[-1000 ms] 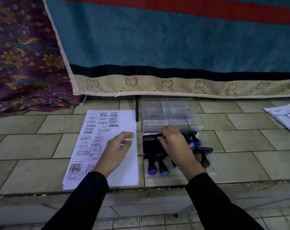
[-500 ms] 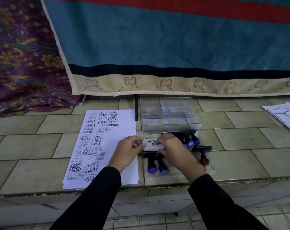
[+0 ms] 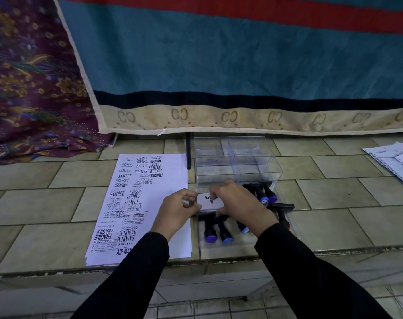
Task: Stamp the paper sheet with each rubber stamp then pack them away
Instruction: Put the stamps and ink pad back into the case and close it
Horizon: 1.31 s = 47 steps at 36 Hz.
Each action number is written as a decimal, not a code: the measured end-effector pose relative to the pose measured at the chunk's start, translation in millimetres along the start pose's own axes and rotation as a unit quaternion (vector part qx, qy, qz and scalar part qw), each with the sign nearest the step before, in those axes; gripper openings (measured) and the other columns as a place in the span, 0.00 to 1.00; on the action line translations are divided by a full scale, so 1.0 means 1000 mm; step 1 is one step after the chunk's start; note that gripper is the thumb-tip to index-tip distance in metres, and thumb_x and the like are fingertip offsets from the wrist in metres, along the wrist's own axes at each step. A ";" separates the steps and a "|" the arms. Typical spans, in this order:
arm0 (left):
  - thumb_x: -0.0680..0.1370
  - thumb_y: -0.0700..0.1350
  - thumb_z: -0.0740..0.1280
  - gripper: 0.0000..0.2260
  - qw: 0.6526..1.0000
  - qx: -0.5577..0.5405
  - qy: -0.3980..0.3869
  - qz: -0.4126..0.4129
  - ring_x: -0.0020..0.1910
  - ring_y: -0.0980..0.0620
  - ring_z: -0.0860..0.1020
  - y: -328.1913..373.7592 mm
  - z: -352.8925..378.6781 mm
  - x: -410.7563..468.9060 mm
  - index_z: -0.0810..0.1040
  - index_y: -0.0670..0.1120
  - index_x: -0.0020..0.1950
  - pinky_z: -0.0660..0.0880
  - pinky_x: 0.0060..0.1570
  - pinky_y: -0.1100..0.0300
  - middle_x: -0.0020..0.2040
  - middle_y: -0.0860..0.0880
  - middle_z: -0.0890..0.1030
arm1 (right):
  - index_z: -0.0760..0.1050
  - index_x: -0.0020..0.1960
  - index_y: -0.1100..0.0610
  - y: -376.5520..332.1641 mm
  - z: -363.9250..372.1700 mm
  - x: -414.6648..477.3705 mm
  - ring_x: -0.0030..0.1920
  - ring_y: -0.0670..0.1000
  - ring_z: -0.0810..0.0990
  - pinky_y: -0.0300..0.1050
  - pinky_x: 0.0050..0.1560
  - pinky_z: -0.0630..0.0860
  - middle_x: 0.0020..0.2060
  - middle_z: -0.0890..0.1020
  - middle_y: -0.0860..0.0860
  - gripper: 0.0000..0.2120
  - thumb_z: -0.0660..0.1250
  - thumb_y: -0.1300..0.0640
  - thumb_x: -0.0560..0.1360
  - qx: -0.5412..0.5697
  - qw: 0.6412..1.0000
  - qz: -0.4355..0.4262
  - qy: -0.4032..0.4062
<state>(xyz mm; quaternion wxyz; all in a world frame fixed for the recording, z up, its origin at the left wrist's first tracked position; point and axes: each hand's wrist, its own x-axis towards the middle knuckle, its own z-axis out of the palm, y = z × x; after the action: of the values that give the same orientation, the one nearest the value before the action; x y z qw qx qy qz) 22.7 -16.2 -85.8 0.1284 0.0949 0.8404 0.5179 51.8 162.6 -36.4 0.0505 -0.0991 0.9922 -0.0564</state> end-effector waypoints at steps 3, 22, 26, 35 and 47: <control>0.71 0.44 0.76 0.13 1.000 -0.004 -0.001 -0.007 0.42 0.56 0.79 0.002 0.000 0.003 0.80 0.50 0.54 0.73 0.41 0.71 0.49 0.53 0.81 | 0.72 0.56 0.54 0.000 -0.003 0.004 0.50 0.55 0.76 0.43 0.42 0.66 0.50 0.78 0.55 0.22 0.76 0.56 0.66 -0.019 1.000 -0.006 -0.009; 0.80 0.42 0.66 0.06 0.990 -0.138 0.024 -0.002 0.48 0.52 0.82 -0.016 -0.015 -0.005 0.80 0.52 0.52 0.77 0.46 0.64 0.49 0.50 0.83 | 0.72 0.57 0.52 0.013 -0.028 -0.003 0.47 0.50 0.76 0.40 0.38 0.69 0.50 0.79 0.49 0.22 0.75 0.56 0.66 0.093 0.995 -0.023 -0.005; 0.80 0.42 0.66 0.05 0.987 -0.162 0.022 -0.001 0.46 0.53 0.82 -0.014 -0.016 -0.007 0.80 0.50 0.53 0.78 0.47 0.64 0.49 0.48 0.83 | 0.72 0.55 0.50 0.026 -0.054 -0.001 0.46 0.46 0.75 0.40 0.41 0.72 0.49 0.78 0.47 0.18 0.74 0.55 0.68 0.133 0.990 -0.009 0.039; 0.79 0.39 0.66 0.07 0.985 -0.170 0.031 -0.003 0.43 0.54 0.82 -0.016 -0.014 -0.007 0.81 0.49 0.51 0.78 0.44 0.66 0.47 0.50 0.84 | 0.73 0.54 0.54 0.051 -0.068 0.052 0.47 0.49 0.74 0.42 0.43 0.68 0.52 0.79 0.52 0.16 0.74 0.57 0.68 0.115 0.992 0.011 0.054; 0.81 0.38 0.63 0.08 0.985 -0.166 0.040 0.001 0.42 0.54 0.82 -0.019 -0.013 -0.005 0.80 0.47 0.54 0.77 0.42 0.66 0.47 0.50 0.84 | 0.77 0.50 0.56 0.055 -0.044 0.090 0.57 0.52 0.76 0.46 0.55 0.74 0.51 0.75 0.50 0.15 0.76 0.62 0.66 0.122 0.990 -0.007 -0.065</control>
<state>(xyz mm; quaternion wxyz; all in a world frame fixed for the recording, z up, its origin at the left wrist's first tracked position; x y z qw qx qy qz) 22.3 -37.2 -96.9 0.1087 0.0522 0.7469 0.6540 -51.1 202.5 -7.2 0.1266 -0.1027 0.9718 -0.1704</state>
